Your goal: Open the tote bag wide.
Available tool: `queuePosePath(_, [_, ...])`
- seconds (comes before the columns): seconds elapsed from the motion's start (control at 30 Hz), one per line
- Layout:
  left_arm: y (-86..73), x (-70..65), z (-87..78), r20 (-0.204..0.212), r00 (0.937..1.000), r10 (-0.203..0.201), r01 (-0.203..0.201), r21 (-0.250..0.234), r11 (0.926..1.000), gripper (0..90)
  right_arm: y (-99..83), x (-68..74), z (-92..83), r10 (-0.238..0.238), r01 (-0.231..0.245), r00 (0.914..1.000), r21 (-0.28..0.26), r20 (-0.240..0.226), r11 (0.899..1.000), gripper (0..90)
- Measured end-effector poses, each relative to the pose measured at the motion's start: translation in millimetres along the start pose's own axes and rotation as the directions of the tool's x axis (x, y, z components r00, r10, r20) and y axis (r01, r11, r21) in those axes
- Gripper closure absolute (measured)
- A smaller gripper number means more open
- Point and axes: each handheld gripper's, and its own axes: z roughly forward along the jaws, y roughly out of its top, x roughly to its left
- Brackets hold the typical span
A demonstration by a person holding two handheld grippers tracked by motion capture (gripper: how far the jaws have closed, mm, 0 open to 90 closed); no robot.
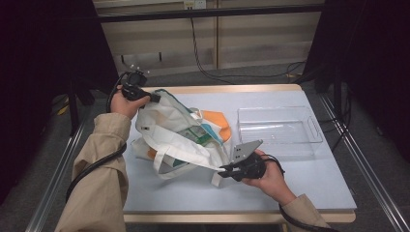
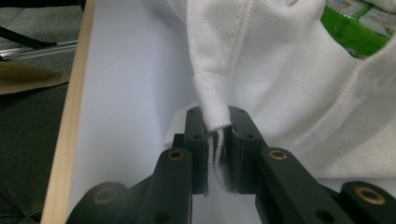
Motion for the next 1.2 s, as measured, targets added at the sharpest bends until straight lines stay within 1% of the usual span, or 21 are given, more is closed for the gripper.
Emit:
queuePosePath(0.03, [1.6,-1.8,-1.1,0.0,0.9998,0.019,-0.019,0.006,0.9998,78.0,0.3,1.7,-1.1,0.001,-0.001,1.0,0.001,-0.004,1.0,80.2])
queuePosePath(0.1, [3.9,-6.4,-1.2,0.005,0.9998,0.017,-0.017,-0.001,0.9999,77.9,1.3,5.2,-3.5,-0.005,0.005,0.9999,-0.004,-0.016,1.0,80.3])
queuePosePath(0.13, [5.0,-7.7,-0.8,0.002,0.9996,0.027,-0.027,-0.001,0.9996,77.8,1.7,7.1,-4.1,-0.01,0.01,0.9998,-0.004,-0.02,1.0,80.3])
queuePosePath(0.17, [5.8,-9.4,0.7,0.006,0.9998,0.021,-0.021,-0.003,0.9998,77.9,1.9,9.0,-4.7,-0.009,0.009,0.9996,-0.004,-0.025,1.0,80.3])
queuePosePath(0.27, [7.8,-10.1,5.8,0.004,0.9996,0.027,-0.027,0.003,0.9996,77.9,0.7,13.1,-4.5,-0.003,0.003,0.9993,-0.006,-0.038,1.0,80.3])
queuePosePath(0.3, [8.1,-10.5,8.0,0.009,0.9999,0.009,-0.009,-0.001,1.0,77.9,0.1,13.3,-4.2,-0.002,0.002,0.9993,-0.008,-0.038,1.0,80.4])
queuePosePath(0.33, [8.5,-9.8,8.8,0.007,0.9998,0.017,-0.017,0.004,0.9998,77.9,-0.6,13.2,-4.1,0.0,0.0,0.9992,-0.011,-0.041,1.0,80.4])
queuePosePath(0.4, [10.0,-9.1,12.8,0.01,0.9999,0.007,-0.007,0.004,1.0,78.0,-2.0,12.7,-3.6,0.002,-0.003,0.999,-0.017,-0.045,1.0,80.5])
queuePosePath(0.47, [12.1,-7.7,15.8,0.01,0.9998,0.016,-0.016,0.014,0.9998,78.0,-3.9,12.7,-2.5,0.004,-0.005,0.9987,-0.016,-0.052,1.0,80.5])
queuePosePath(0.5, [12.6,-8.9,18.0,0.011,0.9999,-0.006,0.006,0.0,1.0,78.0,-4.6,12.5,-2.1,0.003,-0.004,0.9988,-0.017,-0.049,1.0,80.5])
queuePosePath(0.53, [14.1,-7.3,18.8,0.011,0.9997,0.02,-0.02,0.018,0.9996,78.0,-5.3,12.4,-1.6,0.002,-0.003,0.9985,-0.02,-0.054,1.0,80.6])
queuePosePath(0.57, [14.9,-7.3,20.8,0.014,0.9998,0.012,-0.012,0.016,0.9998,78.0,-6.1,12.5,-1.5,0.007,-0.008,0.9984,-0.021,-0.057,1.0,80.6])
queuePosePath(0.6, [15.9,-7.1,23.1,0.009,0.9997,0.025,-0.025,0.024,0.9994,78.1,-6.7,12.4,-1.9,0.013,-0.014,0.9982,-0.019,-0.058,1.0,80.6])
queuePosePath(0.77, [15.4,-7.2,36.5,0.008,0.9999,-0.012,0.012,0.014,0.9998,78.2,-7.4,11.6,-1.6,0.01,-0.012,0.9981,-0.023,-0.061,1.0,80.5])
queuePosePath(0.8, [15.6,-4.9,38.2,0.014,0.9999,-0.001,0.0,0.028,0.9996,78.2,-7.5,11.6,-1.7,0.012,-0.014,0.9981,-0.022,-0.061,1.0,80.5])
queuePosePath(0.83, [15.7,-4.1,41.0,0.023,0.9996,-0.013,0.013,0.029,0.9995,78.2,-7.4,11.3,-1.9,0.011,-0.012,0.998,-0.021,-0.062,1.0,80.5])
queuePosePath(0.87, [15.7,-3.6,44.8,0.012,0.9996,-0.027,0.027,0.022,0.9994,78.2,-7.4,11.0,-2.0,0.011,-0.013,0.9979,-0.02,-0.063,1.0,80.5])
queuePosePath(0.9, [16.3,-1.6,45.6,0.02,0.9997,-0.011,0.01,0.041,0.9991,78.2,-7.7,10.6,-2.3,0.018,-0.019,0.9977,-0.023,-0.066,1.0,80.5])
queuePosePath(1.0, [18.1,-1.3,51.5,0.015,0.9997,-0.017,0.016,0.04,0.9991,78.2,-8.4,10.5,-2.6,0.021,-0.022,0.9978,-0.027,-0.064,0.999,80.4])
queuePosePath(1.03, [18.4,-2.7,52.9,0.01,0.9994,-0.034,0.034,0.027,0.9991,78.2,-8.3,9.9,-2.8,0.02,-0.021,0.9979,-0.027,-0.061,0.999,80.4])
queuePosePath(1.2, [16.9,-2.7,47.8,0.01,0.9999,0.009,-0.009,0.043,0.999,77.2,-5.1,9.5,-5.2,0.043,-0.044,0.9974,-0.015,-0.057,0.999,79.9])
